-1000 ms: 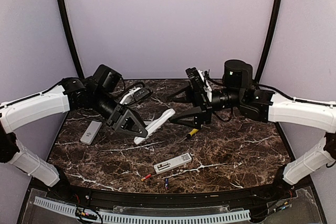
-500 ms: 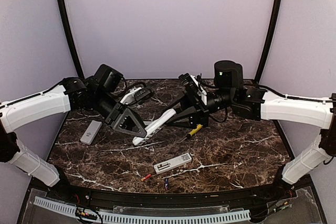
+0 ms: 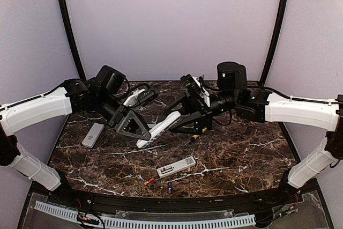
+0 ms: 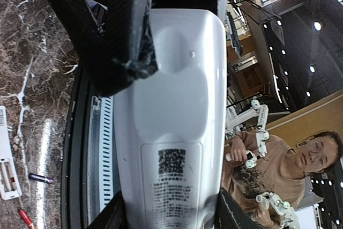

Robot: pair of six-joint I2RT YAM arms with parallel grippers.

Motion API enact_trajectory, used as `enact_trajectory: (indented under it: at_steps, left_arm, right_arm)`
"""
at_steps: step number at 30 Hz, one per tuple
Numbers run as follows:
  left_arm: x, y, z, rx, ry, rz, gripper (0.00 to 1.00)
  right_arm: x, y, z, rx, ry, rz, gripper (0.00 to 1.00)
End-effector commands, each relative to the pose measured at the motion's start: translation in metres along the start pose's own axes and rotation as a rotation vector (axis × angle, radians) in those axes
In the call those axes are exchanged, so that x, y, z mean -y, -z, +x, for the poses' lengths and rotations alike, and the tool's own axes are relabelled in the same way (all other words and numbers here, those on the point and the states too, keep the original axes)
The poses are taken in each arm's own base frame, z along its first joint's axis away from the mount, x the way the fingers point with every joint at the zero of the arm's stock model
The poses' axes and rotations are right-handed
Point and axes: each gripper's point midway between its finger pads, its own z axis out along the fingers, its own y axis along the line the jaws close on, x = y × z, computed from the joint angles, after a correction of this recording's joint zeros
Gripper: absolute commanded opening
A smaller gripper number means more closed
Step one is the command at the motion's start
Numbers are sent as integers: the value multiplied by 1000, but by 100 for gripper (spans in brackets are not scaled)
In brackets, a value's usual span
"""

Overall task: Unload the batteries from the remote control
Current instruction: Pass from the left arm to the right

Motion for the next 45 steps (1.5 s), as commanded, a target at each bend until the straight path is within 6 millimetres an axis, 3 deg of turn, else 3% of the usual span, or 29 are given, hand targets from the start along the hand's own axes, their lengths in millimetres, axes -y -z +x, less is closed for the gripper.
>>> enact_trajectory:
  at_steps: [1,8,13,19,24,30,39,42,45]
  left_arm:
    - [-16,8,-4,38,-105,-189,29]
    - [-63,35,-3,63,-234,-562,28]
    - [-105,64,-14,33,-369,-929,27]
    - [-133,73,-28,-23,-489,-1170,26]
    - [-142,70,-32,-12,-541,-1223,26]
    - [-149,64,-27,-27,-540,-1206,26]
    - [-153,56,-22,-43,-550,-1184,26]
    - [-154,56,-21,-46,-552,-1192,26]
    - [-155,55,-20,-47,-547,-1190,29]
  right_arm:
    - [7,8,1,14,-34,88,70]
    - [33,41,7,87,-257,283,79]
    - [74,60,22,120,-525,502,78]
    - [92,51,45,126,-747,535,73]
    - [104,41,69,96,-858,568,73]
    - [113,27,78,83,-890,549,69]
    - [130,11,88,102,-943,527,53]
    - [132,10,91,105,-952,529,41]
    - [134,10,94,107,-966,538,20]
